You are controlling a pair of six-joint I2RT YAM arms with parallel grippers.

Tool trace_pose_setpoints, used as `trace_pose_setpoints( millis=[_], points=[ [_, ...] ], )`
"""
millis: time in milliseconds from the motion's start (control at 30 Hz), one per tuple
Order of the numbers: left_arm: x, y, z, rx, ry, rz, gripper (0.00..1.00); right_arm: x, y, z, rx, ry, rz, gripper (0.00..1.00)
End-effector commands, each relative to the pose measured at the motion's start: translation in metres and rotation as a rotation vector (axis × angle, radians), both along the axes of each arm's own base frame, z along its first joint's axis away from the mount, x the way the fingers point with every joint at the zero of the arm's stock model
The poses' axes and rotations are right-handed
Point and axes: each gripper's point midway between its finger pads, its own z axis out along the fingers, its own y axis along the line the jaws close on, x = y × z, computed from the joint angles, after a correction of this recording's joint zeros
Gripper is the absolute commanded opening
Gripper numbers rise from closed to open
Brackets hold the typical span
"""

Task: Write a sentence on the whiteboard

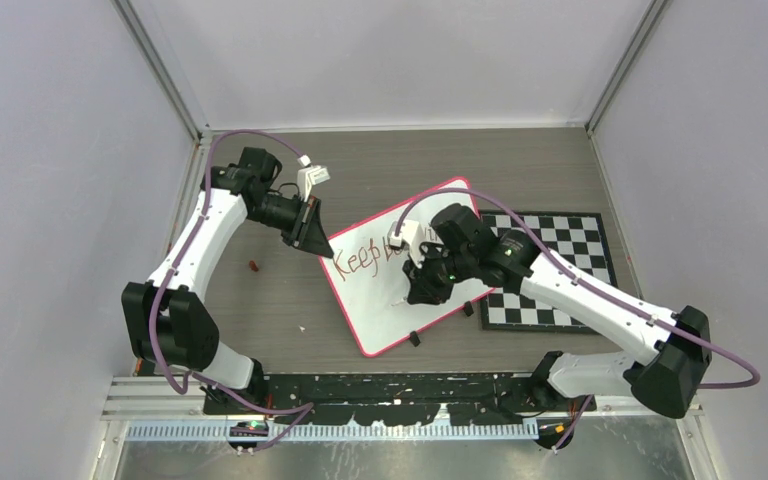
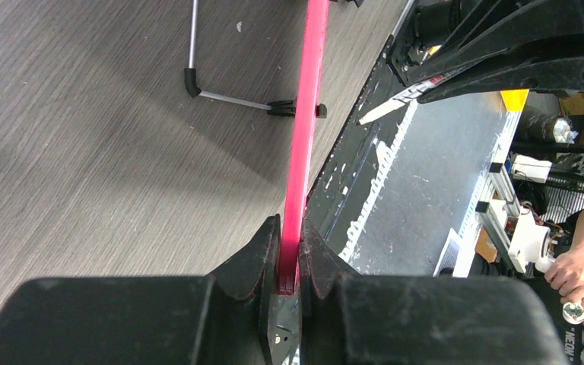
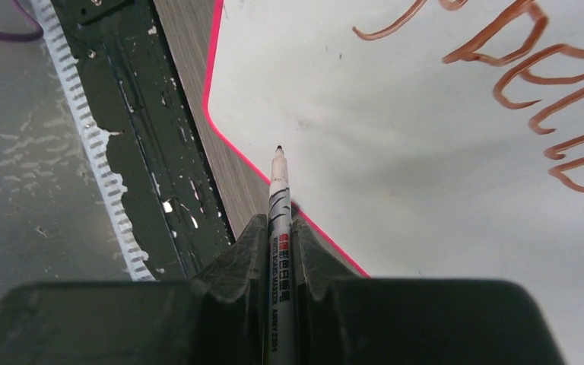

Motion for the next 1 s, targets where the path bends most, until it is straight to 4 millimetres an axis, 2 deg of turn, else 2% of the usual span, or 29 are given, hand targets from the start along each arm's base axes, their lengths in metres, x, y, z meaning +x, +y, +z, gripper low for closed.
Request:
trace_pose_setpoints(
  millis=[0,233,433,967],
  points=[
    [0.001,0.004,-0.014,0.053,-0.002,0.006,0.00,0.005,0.002,0.008,0.040,-0.143,0.032,0.00],
    [0.002,0.005,-0.018,0.064,0.004,0.008,0.00,0.008,0.005,0.002,0.074,-0.178,0.026,0.00],
    [0.002,0.006,-0.019,0.066,0.006,0.011,0.00,0.018,0.005,-0.004,0.028,-0.219,-0.014,0.00],
    [0.000,0.007,-0.017,0.072,-0.009,0.014,0.00,0.027,0.018,-0.006,-0.006,-0.257,-0.032,0.00]
  ],
)
